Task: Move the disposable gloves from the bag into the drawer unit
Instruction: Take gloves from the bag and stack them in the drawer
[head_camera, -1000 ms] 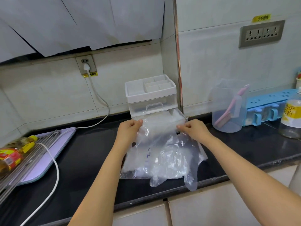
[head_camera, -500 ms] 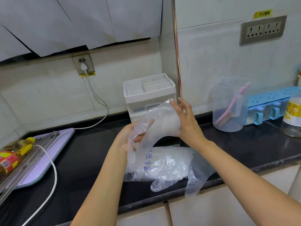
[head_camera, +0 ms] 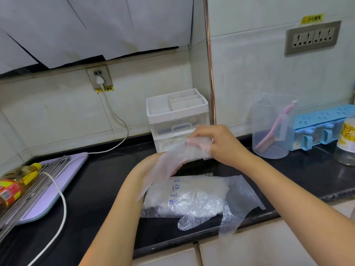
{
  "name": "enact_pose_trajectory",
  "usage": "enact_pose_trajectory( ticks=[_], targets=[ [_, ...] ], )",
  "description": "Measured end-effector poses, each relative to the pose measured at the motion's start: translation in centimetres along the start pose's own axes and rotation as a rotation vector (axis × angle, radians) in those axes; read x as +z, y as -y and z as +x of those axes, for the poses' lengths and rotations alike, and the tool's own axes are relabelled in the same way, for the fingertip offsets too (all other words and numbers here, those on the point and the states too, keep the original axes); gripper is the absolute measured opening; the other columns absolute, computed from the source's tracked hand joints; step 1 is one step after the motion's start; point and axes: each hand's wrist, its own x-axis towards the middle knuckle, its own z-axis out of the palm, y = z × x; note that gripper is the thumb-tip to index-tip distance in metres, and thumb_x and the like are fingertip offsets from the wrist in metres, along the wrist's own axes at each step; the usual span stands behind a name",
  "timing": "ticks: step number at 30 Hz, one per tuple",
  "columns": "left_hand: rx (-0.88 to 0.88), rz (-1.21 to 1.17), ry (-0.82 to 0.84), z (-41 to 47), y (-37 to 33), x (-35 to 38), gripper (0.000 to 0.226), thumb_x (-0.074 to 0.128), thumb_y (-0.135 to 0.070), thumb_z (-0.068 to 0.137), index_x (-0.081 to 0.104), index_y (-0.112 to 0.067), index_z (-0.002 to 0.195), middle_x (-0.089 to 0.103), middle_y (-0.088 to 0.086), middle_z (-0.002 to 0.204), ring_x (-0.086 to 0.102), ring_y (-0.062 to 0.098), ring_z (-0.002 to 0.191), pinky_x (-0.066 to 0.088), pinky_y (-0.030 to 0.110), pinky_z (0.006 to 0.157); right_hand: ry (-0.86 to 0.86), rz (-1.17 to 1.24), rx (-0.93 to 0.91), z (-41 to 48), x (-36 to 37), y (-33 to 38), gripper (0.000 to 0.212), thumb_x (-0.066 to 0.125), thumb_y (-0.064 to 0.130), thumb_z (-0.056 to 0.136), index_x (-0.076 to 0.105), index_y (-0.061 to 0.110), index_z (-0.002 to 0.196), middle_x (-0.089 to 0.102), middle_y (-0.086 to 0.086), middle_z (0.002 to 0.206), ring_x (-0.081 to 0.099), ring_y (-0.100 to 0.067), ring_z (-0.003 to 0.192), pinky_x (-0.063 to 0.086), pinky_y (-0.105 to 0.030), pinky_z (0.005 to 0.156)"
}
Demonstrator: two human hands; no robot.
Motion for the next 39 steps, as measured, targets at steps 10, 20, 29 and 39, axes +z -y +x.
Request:
enact_pose_trajectory(
  ticks=[10,20,29,39],
  targets=[
    [0.376,0.218,0.307,-5.3,-4.6,0.3,0.082,0.061,-0.08,0.06,0.057,-0.031,0.125,0.067,-0.008,0.119,0.061,0.006,0.112,0.044,0.027,0.099,0.423,-0.172,0.493,4.9,-4.4,3.4,0.032,0.075,0.04,0.078,0.066,0.017,0.058,0.041,0.002,0.049,0.041,-0.014,0.049,0.039,-0.018,0.047],
    [0.198,0.027,0.146,-3.3,-4.3,-1.2,0.012,0.061,-0.013,0.091,0.067,-0.004,0.094,0.07,0.008,0.083,0.067,0.017,0.075,0.056,0.023,0.069,0.331,-0.051,0.618,7.8,-5.2,1.7,0.052,0.052,0.053,0.092,0.07,0.012,0.065,0.053,-0.004,0.055,0.043,-0.024,0.055,0.046,-0.026,0.054],
    [0.172,0.314,-0.312,3.1,-7.4,-3.6,0.027,0.066,-0.031,0.088,0.069,-0.005,0.085,0.067,0.006,0.075,0.06,0.023,0.071,0.047,0.027,0.062,-0.026,-0.086,0.603,8.0,-2.2,-3.7,0.033,0.067,0.029,0.088,0.065,0.004,0.066,0.06,-0.002,0.057,0.048,-0.005,0.039,0.038,-0.015,0.047],
    [0.641,0.677,-0.422,4.3,-6.0,2.6,0.012,0.056,-0.013,0.089,0.066,-0.009,0.084,0.065,0.001,0.076,0.059,0.013,0.068,0.047,0.02,0.06,-0.082,-0.378,0.699,7.8,1.4,-9.3,0.033,0.056,0.02,0.092,0.046,0.018,0.061,0.057,-0.003,0.069,0.063,-0.026,0.077,0.048,-0.031,0.066]
  ],
)
